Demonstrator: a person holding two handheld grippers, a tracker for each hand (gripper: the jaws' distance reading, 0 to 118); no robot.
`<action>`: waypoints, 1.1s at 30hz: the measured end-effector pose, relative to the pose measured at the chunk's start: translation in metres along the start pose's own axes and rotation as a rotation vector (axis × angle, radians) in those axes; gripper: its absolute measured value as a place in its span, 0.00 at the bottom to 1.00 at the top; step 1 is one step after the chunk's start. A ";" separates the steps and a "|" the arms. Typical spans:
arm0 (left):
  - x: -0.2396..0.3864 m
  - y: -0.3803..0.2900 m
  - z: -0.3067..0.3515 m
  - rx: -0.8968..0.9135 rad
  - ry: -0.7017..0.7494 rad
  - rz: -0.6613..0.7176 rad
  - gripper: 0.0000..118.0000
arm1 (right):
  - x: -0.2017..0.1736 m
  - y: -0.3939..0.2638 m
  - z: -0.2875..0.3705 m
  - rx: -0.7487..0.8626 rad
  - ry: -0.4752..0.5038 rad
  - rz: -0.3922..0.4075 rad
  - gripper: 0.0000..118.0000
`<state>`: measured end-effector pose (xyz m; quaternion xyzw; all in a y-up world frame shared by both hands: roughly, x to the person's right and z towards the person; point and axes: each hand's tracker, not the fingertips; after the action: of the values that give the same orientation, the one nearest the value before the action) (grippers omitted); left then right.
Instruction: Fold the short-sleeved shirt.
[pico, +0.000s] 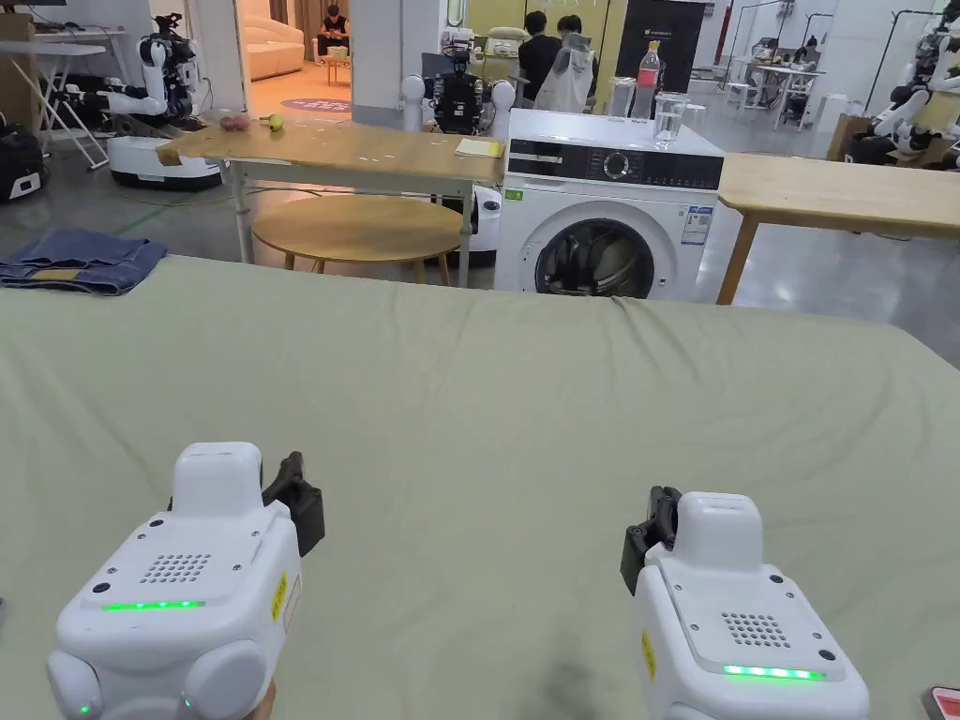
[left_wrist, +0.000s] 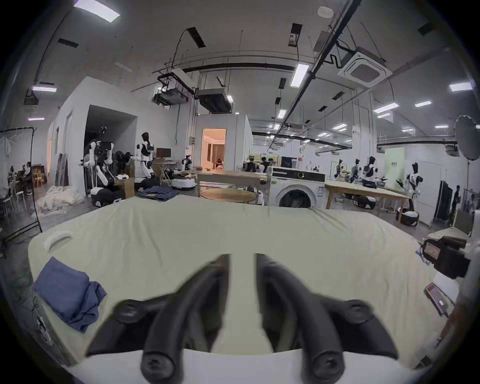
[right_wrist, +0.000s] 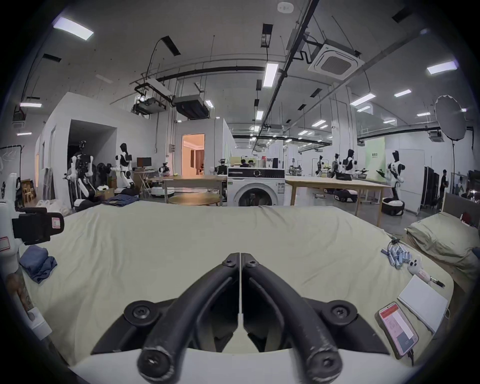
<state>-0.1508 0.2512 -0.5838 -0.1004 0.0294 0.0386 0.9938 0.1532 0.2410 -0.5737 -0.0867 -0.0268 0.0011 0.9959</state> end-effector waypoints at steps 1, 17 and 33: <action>-0.001 0.000 0.000 -0.004 0.000 -0.002 0.38 | 0.000 0.000 0.000 0.002 -0.004 0.001 0.27; -0.013 0.007 0.003 0.061 -0.084 -0.016 0.71 | 0.009 0.005 -0.010 0.033 -0.082 -0.019 0.76; -0.018 0.002 -0.003 0.184 -0.040 -0.050 0.72 | 0.010 0.012 -0.021 -0.015 -0.121 -0.014 0.76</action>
<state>-0.1693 0.2517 -0.5859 -0.0087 0.0105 0.0130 0.9998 0.1638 0.2491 -0.5960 -0.0937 -0.0873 -0.0008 0.9918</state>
